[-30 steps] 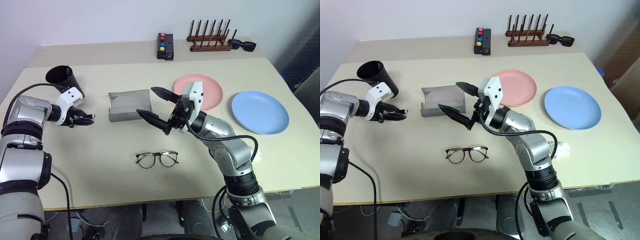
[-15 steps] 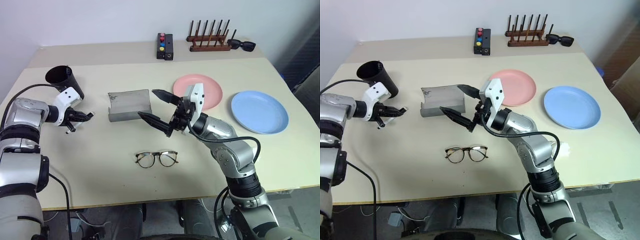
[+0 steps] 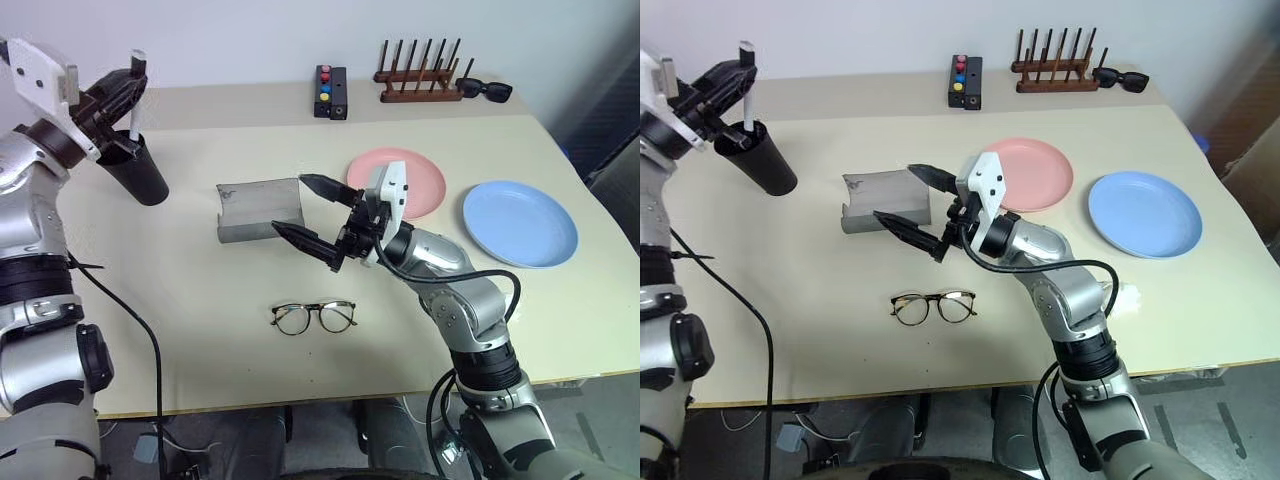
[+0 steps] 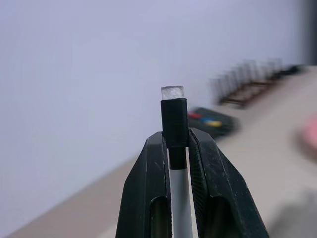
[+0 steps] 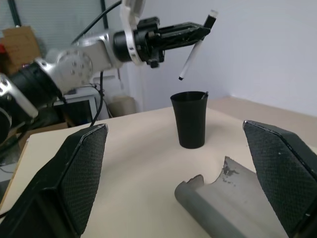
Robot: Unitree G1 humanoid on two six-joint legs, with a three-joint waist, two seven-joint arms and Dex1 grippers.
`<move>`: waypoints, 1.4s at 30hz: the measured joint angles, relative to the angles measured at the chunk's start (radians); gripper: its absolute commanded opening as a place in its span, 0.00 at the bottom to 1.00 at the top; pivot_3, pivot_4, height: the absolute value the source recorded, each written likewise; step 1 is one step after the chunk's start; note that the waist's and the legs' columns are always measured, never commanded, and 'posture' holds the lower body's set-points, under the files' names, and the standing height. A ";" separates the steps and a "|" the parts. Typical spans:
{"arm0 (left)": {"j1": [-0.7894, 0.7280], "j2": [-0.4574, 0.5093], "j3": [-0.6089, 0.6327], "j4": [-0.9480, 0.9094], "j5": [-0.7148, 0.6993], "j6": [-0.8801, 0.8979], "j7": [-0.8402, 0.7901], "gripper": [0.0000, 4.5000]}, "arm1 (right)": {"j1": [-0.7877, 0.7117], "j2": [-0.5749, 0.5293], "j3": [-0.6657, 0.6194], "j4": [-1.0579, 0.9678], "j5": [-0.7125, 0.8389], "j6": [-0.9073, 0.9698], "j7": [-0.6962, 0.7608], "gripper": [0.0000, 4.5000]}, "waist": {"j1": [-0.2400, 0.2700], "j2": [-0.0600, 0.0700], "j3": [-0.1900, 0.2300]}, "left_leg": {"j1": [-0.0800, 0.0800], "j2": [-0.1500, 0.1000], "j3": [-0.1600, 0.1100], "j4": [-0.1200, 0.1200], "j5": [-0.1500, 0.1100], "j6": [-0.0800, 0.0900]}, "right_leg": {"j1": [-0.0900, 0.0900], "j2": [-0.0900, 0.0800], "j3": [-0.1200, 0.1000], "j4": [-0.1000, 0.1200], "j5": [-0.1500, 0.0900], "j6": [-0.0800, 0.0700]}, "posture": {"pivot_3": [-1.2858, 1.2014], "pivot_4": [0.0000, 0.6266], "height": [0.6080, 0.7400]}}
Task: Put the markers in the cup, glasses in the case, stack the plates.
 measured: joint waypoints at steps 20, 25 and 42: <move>-0.088 -0.069 -0.007 0.516 0.117 -0.420 0.423 0.00 | -0.014 0.049 0.019 0.010 -0.012 -0.031 -0.024 1.00 | 0.003 -0.001 -0.001 | 0.000 -0.001 0.000 0.000 0.000 0.000 | 0.000 0.000 0.000 0.000 0.000 0.000 | 0.52 0.24 0.99; -0.096 -0.077 -0.013 0.566 0.118 -0.452 0.436 0.00 | -0.014 0.051 0.022 0.009 -0.002 -0.031 -0.022 1.00 | 0.001 -0.001 -0.001 | 0.000 -0.001 0.000 0.000 0.000 0.000 | 0.000 0.000 0.000 0.000 0.000 0.000 | 0.52 0.24 0.99; -0.096 -0.095 -0.014 0.607 0.119 -0.473 0.465 0.44 | -0.014 0.049 0.022 0.008 0.005 -0.031 -0.021 1.00 | 0.002 -0.001 -0.001 | 0.000 -0.001 0.000 0.000 0.000 0.000 | 0.000 0.000 0.000 0.000 0.000 0.000 | 0.52 0.24 0.99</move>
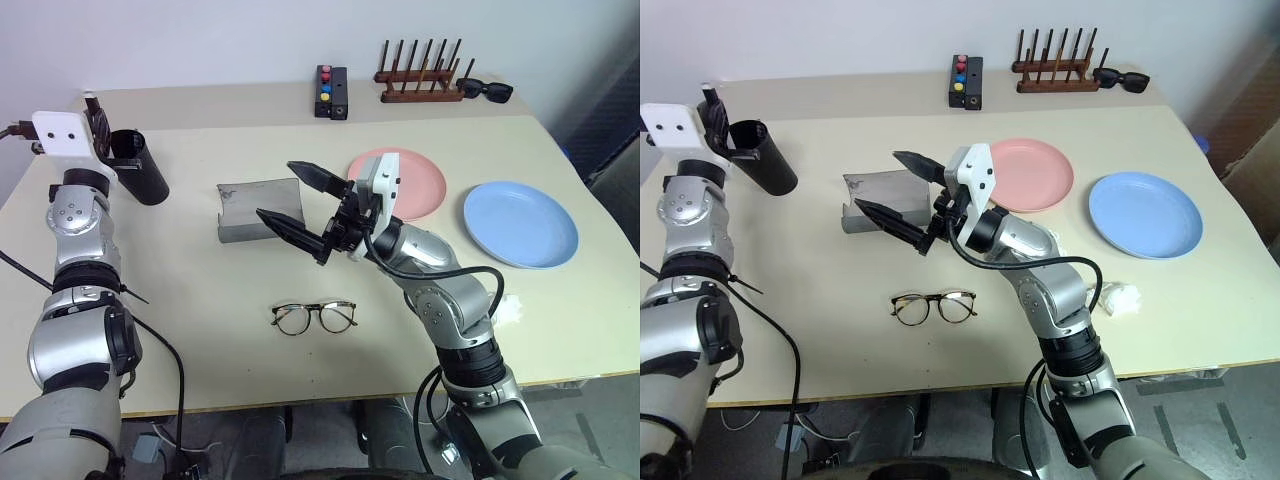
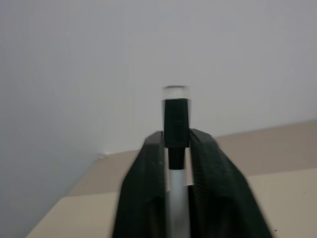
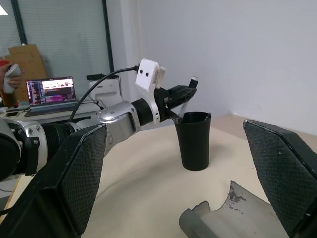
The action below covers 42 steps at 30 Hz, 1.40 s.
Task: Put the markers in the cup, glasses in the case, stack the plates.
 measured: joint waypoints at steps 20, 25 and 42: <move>0.011 -0.030 -0.004 -0.158 -0.129 0.137 -0.280 0.63 | 0.001 -0.093 0.006 0.002 -0.028 0.000 0.038 1.00 | 0.003 0.000 0.000 | -0.001 0.000 0.000 0.001 0.000 0.000 | 0.000 0.000 0.000 0.000 0.000 0.000 | 0.52 0.24 0.99; 0.114 -0.001 -0.120 -0.452 -0.213 0.423 -0.639 0.99 | 0.003 -0.148 -0.002 0.020 -0.049 -0.004 0.065 1.00 | -0.005 0.000 0.000 | 0.000 0.000 0.000 0.000 0.000 0.000 | 0.000 0.000 0.000 0.000 0.000 0.000 | 0.52 0.24 0.99; 0.113 0.077 -0.550 -0.436 0.082 0.567 -1.008 0.99 | 0.093 -0.214 0.010 -0.060 -0.083 0.009 0.077 1.00 | 0.001 0.000 0.000 | -0.001 0.000 0.000 0.000 0.000 0.000 | 0.000 0.000 0.000 0.000 0.000 0.000 | 0.52 0.24 0.99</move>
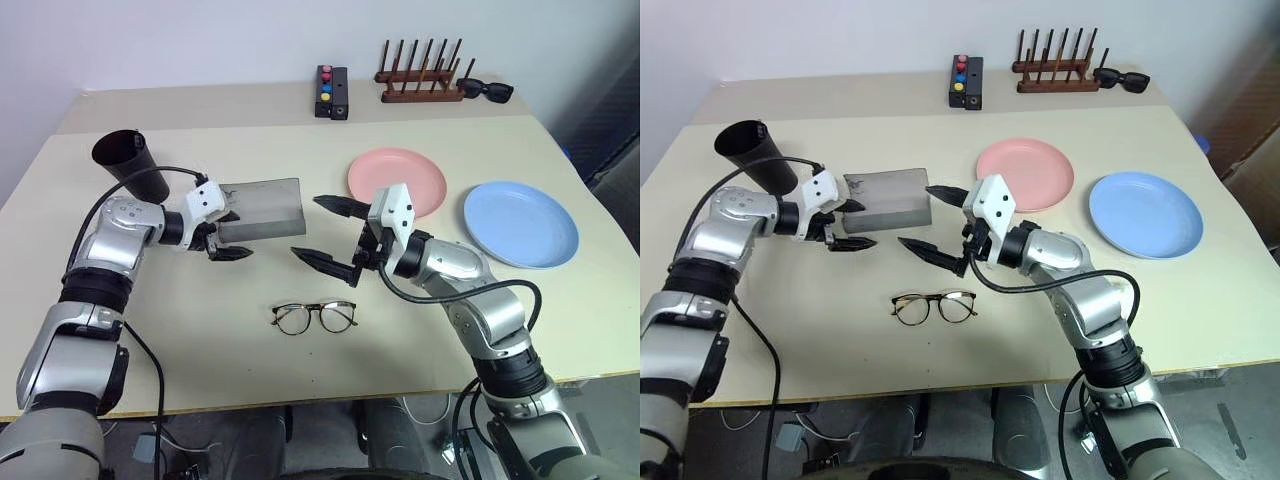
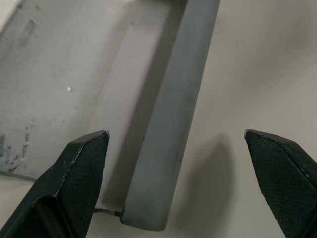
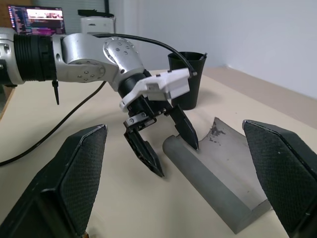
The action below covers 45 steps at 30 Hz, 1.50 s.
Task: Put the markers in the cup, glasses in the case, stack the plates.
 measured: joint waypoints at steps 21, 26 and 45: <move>-0.019 -0.086 0.004 0.051 0.029 -0.084 -0.072 0.06 | 0.037 -0.005 0.005 -0.062 0.000 0.033 -0.059 1.00 | 0.002 0.000 0.000 | 0.000 0.000 0.000 0.001 0.000 0.000 | 0.001 0.000 0.000 0.000 0.000 0.000 | 0.52 0.24 0.99; 0.086 -0.081 0.003 -0.193 -0.031 0.026 -0.167 0.06 | 0.036 -0.010 0.004 -0.063 0.000 0.034 -0.058 1.00 | -0.001 0.000 0.000 | 0.000 0.000 0.000 0.001 0.000 0.000 | 0.000 0.000 0.000 0.000 0.000 0.000 | 0.52 0.24 0.99; 0.227 -0.053 -0.035 -0.529 -0.084 0.295 -0.201 0.36 | 0.036 -0.010 0.007 -0.063 0.000 0.035 -0.059 1.00 | -0.001 0.000 0.000 | 0.000 0.000 0.000 0.001 0.000 0.000 | 0.000 0.000 0.000 0.000 0.000 0.000 | 0.52 0.24 0.99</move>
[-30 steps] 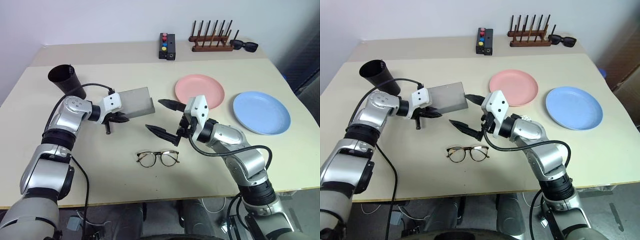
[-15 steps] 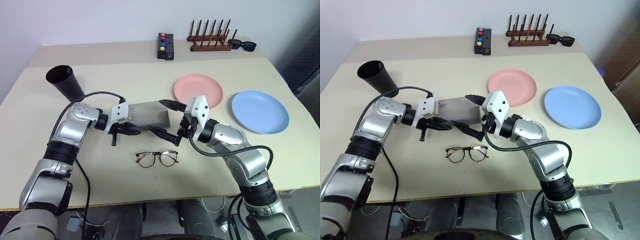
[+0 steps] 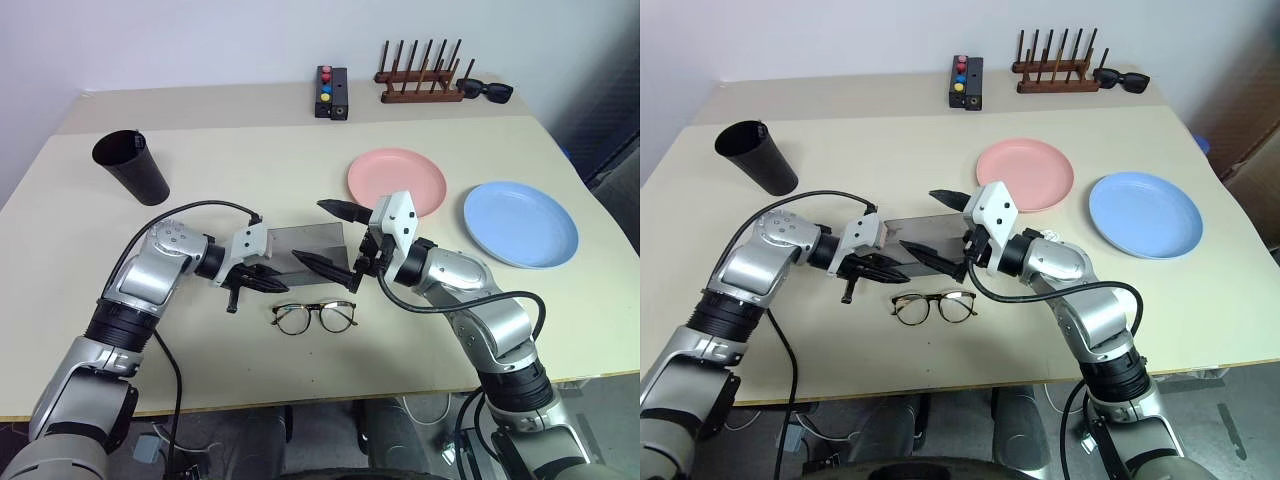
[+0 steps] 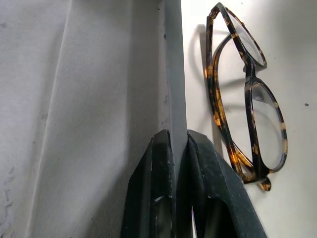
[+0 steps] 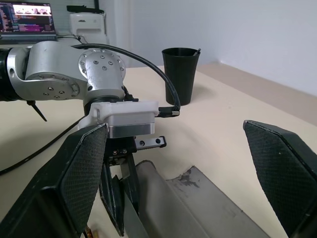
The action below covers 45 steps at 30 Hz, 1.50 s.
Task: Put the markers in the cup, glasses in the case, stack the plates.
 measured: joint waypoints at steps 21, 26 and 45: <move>0.014 0.084 0.057 -0.223 -0.169 0.061 -0.017 0.45 | 0.134 -0.221 -0.143 -0.042 0.055 0.045 0.100 1.00 | 0.006 0.000 0.000 | -0.001 0.000 0.000 0.000 0.000 0.000 | 0.000 -0.001 0.000 -0.001 0.000 0.000 | 0.52 0.24 0.99; 0.008 0.051 -0.062 -0.257 -0.114 0.032 -0.015 0.45 | 0.219 -0.282 -0.169 -0.084 0.061 0.069 0.120 1.00 | 0.011 0.000 0.000 | 0.000 0.000 0.001 0.001 0.000 0.000 | 0.001 -0.001 0.000 -0.002 0.000 -0.001 | 0.52 0.24 0.99; -0.067 -0.069 -0.212 -0.064 0.007 -0.054 -0.021 0.45 | 0.323 -0.344 -0.169 -0.175 0.056 0.105 0.120 1.00 | 0.029 0.000 0.000 | -0.002 0.000 0.001 0.003 0.000 0.000 | 0.001 0.000 0.000 -0.002 -0.001 -0.001 | 0.52 0.24 0.99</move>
